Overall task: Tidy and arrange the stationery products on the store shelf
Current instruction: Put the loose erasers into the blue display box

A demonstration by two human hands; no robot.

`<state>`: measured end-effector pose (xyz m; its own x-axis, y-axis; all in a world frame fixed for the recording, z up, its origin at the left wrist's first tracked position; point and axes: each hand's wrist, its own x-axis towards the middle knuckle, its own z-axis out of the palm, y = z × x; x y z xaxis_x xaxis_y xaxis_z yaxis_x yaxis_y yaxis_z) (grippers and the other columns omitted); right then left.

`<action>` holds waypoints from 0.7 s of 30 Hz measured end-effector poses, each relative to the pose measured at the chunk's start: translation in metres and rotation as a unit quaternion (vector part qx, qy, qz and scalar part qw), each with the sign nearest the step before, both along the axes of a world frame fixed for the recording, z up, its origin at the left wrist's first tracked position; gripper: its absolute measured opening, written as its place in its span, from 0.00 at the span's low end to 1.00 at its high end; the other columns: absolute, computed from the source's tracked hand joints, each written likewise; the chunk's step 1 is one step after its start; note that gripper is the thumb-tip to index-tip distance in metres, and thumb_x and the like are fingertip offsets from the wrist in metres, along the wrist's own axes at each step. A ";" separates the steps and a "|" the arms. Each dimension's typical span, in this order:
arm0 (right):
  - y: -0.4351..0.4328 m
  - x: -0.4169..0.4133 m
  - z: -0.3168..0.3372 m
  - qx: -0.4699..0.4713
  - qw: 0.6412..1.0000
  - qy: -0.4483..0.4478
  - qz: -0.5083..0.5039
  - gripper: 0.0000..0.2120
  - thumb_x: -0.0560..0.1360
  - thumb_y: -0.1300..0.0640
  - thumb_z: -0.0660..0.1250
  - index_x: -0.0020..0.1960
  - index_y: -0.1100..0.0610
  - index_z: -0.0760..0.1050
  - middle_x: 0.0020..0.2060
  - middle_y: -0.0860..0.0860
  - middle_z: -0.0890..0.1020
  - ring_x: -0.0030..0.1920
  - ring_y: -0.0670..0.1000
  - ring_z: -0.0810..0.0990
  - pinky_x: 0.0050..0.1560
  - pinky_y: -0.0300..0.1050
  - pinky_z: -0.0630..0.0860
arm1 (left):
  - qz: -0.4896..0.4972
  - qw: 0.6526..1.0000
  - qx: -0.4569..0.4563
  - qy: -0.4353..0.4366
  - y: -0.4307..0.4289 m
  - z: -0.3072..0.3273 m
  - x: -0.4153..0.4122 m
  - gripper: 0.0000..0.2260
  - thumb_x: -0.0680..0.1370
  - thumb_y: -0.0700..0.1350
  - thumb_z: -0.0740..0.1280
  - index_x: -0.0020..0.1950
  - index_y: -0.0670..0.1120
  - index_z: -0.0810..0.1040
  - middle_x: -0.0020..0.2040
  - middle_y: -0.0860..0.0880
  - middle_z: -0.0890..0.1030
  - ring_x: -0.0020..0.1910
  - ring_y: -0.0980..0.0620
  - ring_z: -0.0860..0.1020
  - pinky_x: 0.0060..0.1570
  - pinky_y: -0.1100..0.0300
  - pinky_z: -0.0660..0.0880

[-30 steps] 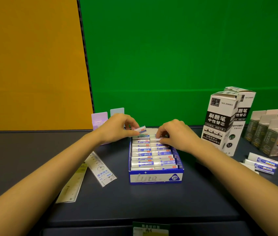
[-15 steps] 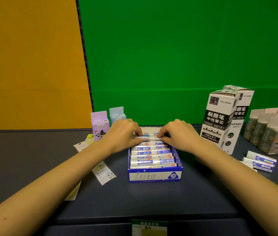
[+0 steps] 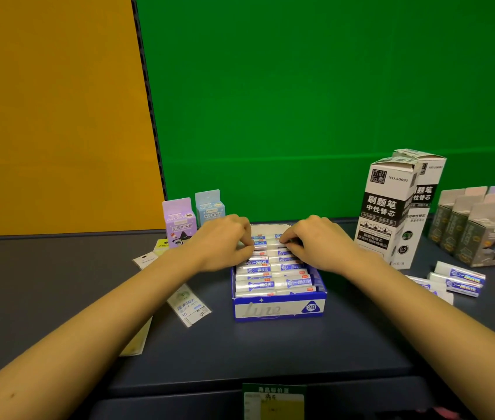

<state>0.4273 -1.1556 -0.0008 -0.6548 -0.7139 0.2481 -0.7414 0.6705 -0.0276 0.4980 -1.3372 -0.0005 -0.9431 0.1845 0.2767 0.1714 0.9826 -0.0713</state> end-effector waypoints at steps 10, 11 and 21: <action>0.047 0.054 0.016 -0.120 0.990 -0.049 0.064 0.14 0.77 0.57 0.61 0.60 0.50 0.77 0.57 0.46 0.82 0.56 0.45 0.79 0.58 0.42 0.75 | -0.034 0.974 0.147 0.168 0.032 0.014 0.044 0.18 0.72 0.57 0.56 0.40 0.48 0.81 0.37 0.56 0.75 0.40 0.55 0.73 0.41 0.59 0.70; 0.058 0.063 0.016 -0.134 0.987 -0.054 0.066 0.13 0.77 0.57 0.62 0.59 0.50 0.78 0.55 0.45 0.83 0.54 0.43 0.79 0.56 0.40 0.75 | -0.051 0.973 0.151 0.167 0.040 0.015 0.052 0.19 0.71 0.58 0.55 0.39 0.48 0.80 0.36 0.57 0.75 0.39 0.55 0.73 0.40 0.59 0.69; 0.187 0.051 0.002 -0.199 0.978 -0.047 -0.033 0.11 0.75 0.60 0.64 0.54 0.51 0.81 0.49 0.43 0.83 0.47 0.43 0.81 0.50 0.36 0.76 | -0.163 0.980 0.085 0.077 0.154 0.005 0.056 0.16 0.72 0.55 0.58 0.55 0.50 0.77 0.52 0.53 0.80 0.54 0.52 0.75 0.52 0.54 0.75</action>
<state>0.4784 -0.9691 0.0010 -0.7298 -0.5285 0.4337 -0.6783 0.6393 -0.3624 0.5540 -1.1829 0.0044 -0.7862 0.4089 0.4634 0.4788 0.8771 0.0383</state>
